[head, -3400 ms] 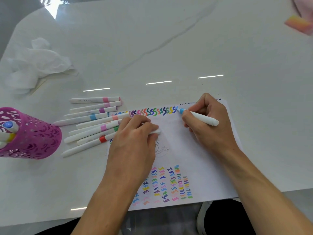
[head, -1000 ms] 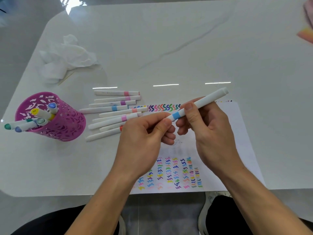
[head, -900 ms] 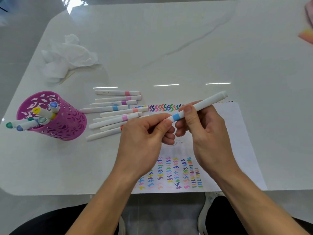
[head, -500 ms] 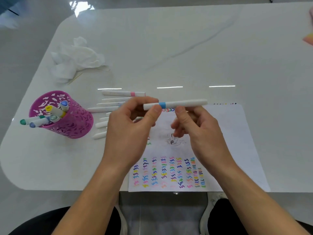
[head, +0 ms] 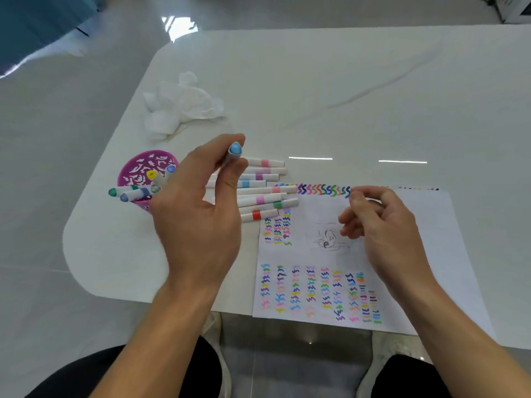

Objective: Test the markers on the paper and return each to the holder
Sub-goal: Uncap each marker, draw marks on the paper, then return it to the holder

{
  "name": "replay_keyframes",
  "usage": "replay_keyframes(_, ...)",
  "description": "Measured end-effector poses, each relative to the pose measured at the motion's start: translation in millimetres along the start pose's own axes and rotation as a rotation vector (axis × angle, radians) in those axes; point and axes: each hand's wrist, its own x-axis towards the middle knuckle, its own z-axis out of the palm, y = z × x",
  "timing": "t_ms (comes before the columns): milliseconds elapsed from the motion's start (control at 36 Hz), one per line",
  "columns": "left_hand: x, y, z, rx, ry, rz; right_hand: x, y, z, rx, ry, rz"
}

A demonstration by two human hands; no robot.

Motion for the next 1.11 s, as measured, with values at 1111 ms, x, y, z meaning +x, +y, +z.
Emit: replay_keyframes(1111,16.6,-33.2,-40.8,0.642,-0.101,-0.179,3.6,0.5,7.2,-0.045,-0.021,0.158)
